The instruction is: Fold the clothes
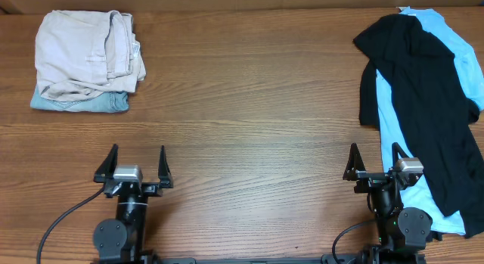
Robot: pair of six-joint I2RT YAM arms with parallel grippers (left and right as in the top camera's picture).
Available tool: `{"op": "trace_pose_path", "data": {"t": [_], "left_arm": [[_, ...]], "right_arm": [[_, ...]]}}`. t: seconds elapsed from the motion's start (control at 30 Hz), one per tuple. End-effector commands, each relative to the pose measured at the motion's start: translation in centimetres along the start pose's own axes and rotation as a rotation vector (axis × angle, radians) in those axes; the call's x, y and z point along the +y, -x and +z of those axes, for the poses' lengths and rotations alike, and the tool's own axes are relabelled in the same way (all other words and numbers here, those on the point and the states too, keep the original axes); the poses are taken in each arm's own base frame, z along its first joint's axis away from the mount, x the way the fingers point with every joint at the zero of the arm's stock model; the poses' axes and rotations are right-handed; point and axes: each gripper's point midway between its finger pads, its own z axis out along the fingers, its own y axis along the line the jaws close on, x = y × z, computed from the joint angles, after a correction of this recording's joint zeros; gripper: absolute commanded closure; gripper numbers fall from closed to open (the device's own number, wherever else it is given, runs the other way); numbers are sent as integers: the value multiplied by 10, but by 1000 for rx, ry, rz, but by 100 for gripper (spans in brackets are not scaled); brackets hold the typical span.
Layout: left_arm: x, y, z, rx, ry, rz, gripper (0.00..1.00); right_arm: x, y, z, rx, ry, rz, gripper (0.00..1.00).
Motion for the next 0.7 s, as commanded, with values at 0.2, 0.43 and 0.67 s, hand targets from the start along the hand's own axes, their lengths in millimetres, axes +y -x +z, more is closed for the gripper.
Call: {"op": "trace_pose_path", "data": {"t": [0.2,0.43,0.67], "left_arm": [[3,-38,-2,123,34,-56,0],[2,-38,-1,125,30,-56,0],[2,-38,-1,125,30,-56,0]], "right_arm": [[0,-1,0,-6,4,-1,0],[0,-1,0,-6,4,-1,0],[0,-1,0,-6,4,-1,0]]}}
